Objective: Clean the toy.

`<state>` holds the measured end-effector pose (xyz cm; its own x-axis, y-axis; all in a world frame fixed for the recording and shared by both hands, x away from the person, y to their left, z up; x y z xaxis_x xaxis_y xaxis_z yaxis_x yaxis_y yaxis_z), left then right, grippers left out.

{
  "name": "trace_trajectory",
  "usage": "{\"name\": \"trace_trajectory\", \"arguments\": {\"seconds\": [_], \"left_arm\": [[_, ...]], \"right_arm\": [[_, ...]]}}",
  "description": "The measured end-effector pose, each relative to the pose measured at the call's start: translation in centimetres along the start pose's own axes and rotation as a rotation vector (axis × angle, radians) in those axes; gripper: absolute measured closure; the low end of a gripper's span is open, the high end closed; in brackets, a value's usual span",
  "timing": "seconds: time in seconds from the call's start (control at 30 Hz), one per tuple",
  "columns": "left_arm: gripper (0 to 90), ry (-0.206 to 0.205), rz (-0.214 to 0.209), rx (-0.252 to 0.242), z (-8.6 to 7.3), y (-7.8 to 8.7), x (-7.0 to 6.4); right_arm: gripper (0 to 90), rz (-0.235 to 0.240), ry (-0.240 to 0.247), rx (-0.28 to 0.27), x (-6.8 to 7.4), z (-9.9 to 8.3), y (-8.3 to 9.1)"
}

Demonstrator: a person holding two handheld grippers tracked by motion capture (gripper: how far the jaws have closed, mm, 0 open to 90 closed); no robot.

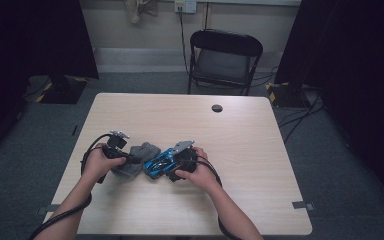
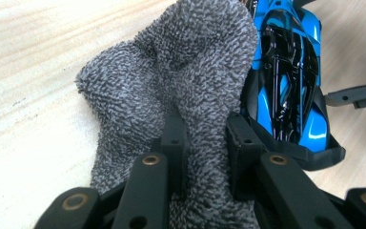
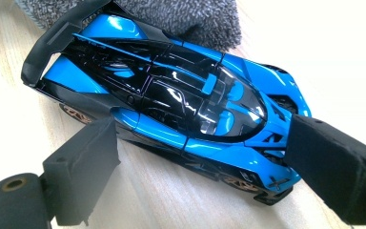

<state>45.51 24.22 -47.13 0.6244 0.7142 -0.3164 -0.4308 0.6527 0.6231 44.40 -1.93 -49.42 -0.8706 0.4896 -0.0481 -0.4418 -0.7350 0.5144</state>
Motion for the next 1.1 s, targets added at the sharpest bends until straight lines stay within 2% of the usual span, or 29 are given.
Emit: {"name": "trace_trajectory", "arguments": {"seconds": [0.53, 0.87, 0.9, 1.03, 1.1], "left_arm": [[73.0, -0.005, 0.011, 0.005, -0.9, 1.2, 0.1], [73.0, -0.024, 0.017, 0.014, -1.3, 2.3, -0.2], [73.0, -0.010, 0.017, 0.011, -1.3, 2.4, -0.3], [73.0, -0.014, 0.018, 0.016, -1.4, 2.7, -0.3], [73.0, -0.021, 0.017, 0.014, -1.3, 2.9, -0.4]], "right_arm": [[10.5, -0.002, -0.001, 0.006, 0.1, 0.0, 0.0], [10.6, -0.002, 0.007, 0.010, 0.0, 0.1, 0.0], [10.5, -0.002, 0.008, 0.012, 0.1, 0.1, 0.0], [10.4, -0.020, 0.056, 0.033, 0.4, 0.1, -0.1], [10.6, -0.016, 0.038, 0.024, 0.4, 0.1, 0.0]]}}
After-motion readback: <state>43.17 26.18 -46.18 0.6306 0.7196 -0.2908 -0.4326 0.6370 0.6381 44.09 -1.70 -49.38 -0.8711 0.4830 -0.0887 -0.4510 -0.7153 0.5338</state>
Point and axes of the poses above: each handheld gripper's, and its own axes: y roughly backward along the jaws, z roughly out of its top, x roughly to its left, the point moved 1 cm from there along -y, roughly forward along the jaws, and after that the axes turned 14 degrees about -x, right-handed, at the moved point
